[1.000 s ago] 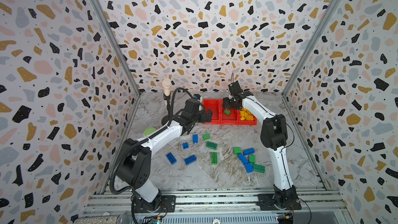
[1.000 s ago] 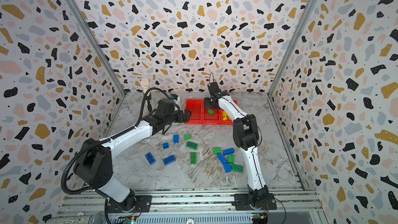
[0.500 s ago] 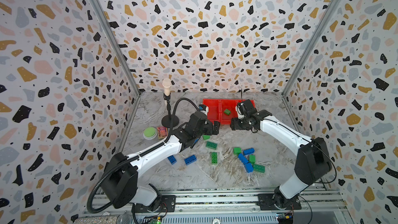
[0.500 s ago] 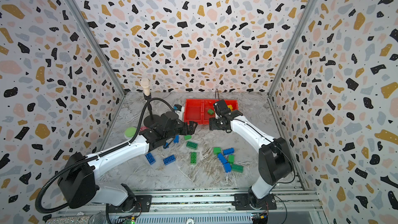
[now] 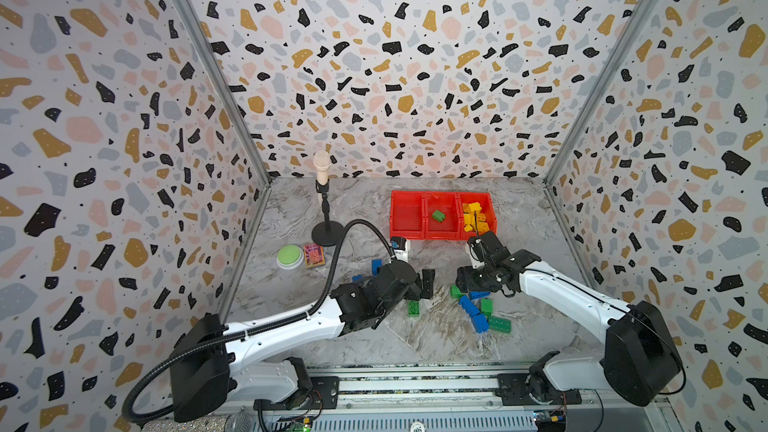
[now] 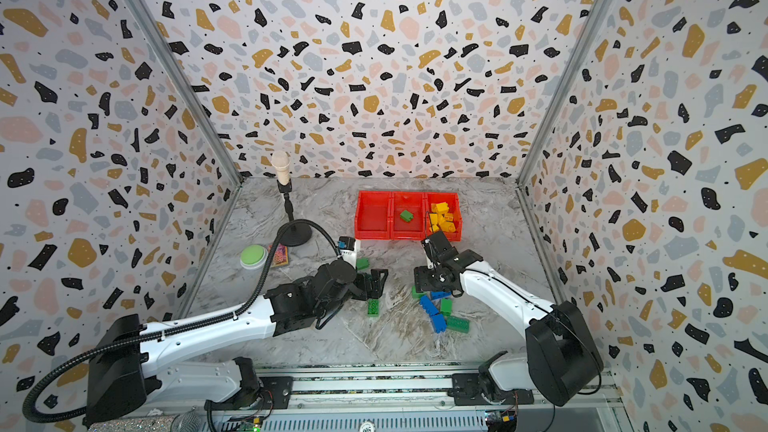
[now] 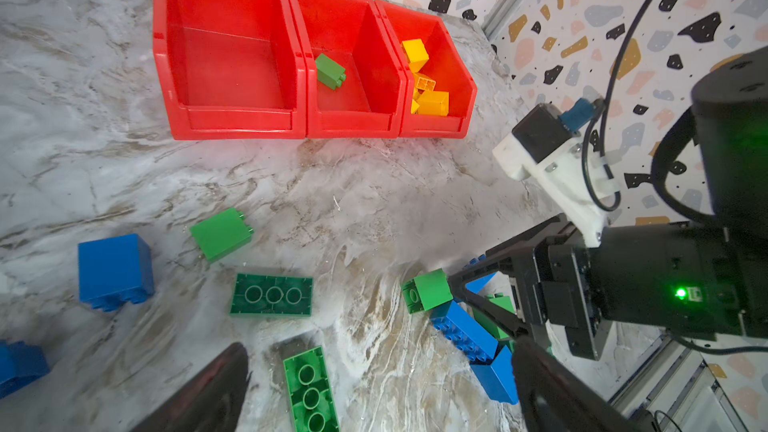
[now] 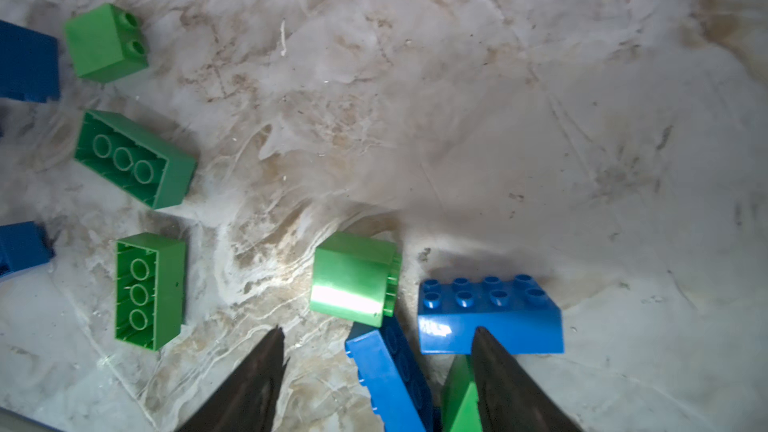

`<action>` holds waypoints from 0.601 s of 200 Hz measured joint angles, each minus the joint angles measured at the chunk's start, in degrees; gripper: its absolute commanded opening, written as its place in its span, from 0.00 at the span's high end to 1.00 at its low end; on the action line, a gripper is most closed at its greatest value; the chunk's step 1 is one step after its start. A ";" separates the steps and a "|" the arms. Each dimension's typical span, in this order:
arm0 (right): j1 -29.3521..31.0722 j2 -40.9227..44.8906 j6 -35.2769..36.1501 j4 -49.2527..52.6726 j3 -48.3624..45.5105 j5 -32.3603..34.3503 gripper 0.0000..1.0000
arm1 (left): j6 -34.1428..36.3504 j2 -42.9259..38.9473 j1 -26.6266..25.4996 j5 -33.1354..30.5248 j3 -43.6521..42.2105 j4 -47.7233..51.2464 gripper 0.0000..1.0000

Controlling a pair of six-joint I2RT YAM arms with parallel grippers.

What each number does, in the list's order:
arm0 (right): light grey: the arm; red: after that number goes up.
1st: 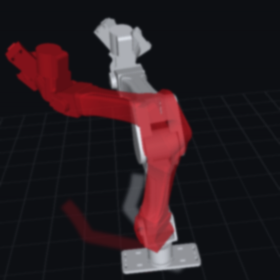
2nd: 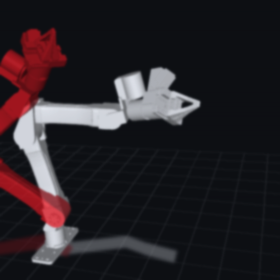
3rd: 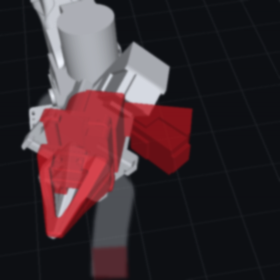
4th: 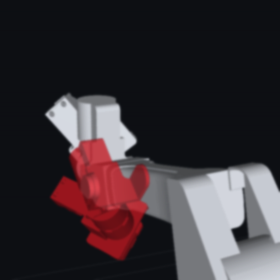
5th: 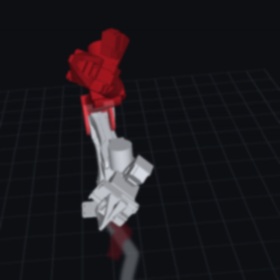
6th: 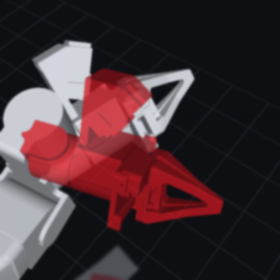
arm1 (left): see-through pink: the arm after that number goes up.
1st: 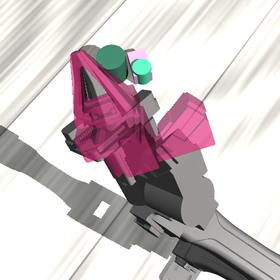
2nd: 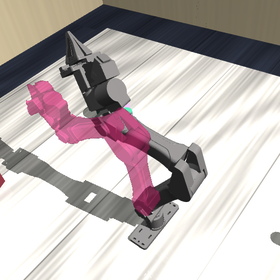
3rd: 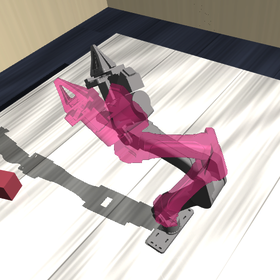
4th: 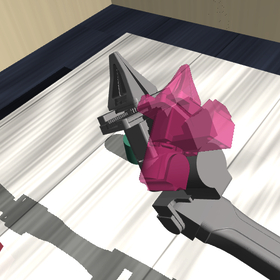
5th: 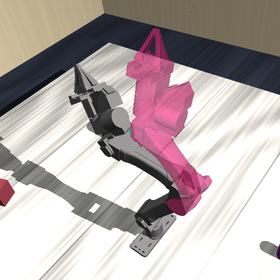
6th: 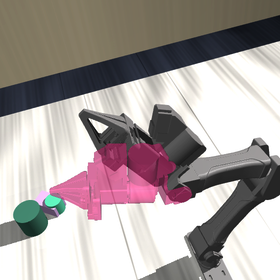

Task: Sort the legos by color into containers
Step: 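Move the right gripper to another green brick and grasp it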

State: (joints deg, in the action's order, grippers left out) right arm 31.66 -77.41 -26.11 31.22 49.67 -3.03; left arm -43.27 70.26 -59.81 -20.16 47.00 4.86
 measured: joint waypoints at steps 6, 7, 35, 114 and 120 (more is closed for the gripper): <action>0.26 -0.31 0.00 -0.55 0.00 -0.20 0.28 | -0.39 -0.61 -0.02 -0.44 -0.24 0.15 0.00; 0.26 -0.35 0.00 -0.59 0.00 -0.20 0.28 | -0.44 -0.74 -0.02 -0.55 -0.31 0.20 0.00; 0.63 -3.37 -0.22 -2.43 0.00 -0.44 0.28 | -1.57 -2.99 -0.04 -2.67 -1.18 1.18 0.00; 3.54 -10.12 -2.56 -4.98 0.00 -0.42 0.30 | -1.07 -3.32 -0.04 -5.55 -1.64 1.62 0.00; 3.80 -10.58 -2.82 -4.98 0.00 -0.42 0.30 | -0.90 -3.26 -0.04 -5.75 -1.66 1.64 0.00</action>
State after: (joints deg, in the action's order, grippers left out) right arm 35.46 -87.99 -28.93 26.24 49.67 -3.44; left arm -44.16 67.00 -59.86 -25.91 45.34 6.50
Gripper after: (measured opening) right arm 0.704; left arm 0.999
